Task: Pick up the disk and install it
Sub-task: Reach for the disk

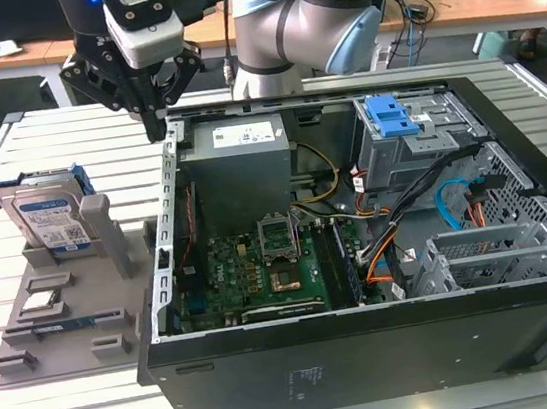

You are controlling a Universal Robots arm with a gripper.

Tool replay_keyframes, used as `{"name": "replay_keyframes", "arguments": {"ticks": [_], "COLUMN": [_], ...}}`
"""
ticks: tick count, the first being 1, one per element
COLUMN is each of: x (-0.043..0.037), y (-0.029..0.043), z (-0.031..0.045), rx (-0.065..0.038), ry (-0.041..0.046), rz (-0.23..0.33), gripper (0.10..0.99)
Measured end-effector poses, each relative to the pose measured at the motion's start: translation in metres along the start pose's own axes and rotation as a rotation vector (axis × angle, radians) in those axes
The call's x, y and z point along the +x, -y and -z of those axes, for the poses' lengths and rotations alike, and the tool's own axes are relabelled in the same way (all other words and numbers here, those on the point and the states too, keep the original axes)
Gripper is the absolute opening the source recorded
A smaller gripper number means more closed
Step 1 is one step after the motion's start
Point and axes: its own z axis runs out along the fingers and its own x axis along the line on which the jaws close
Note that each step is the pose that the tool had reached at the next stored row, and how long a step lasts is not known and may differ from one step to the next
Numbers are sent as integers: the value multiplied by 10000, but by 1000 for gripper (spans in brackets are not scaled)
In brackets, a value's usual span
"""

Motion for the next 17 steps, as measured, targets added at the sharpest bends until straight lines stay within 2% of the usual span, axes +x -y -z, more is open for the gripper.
{"name": "replay_keyframes", "arguments": {"ticks": [5,11,14,17], "x": [58,188,283,335], "y": [4,14,21,25], "z": [1,4,7,8], "rx": [-1,0,0,0], "ry": [0,0,0,1], "rz": [1,0,1,0], "gripper": [106,106,106,106]}}
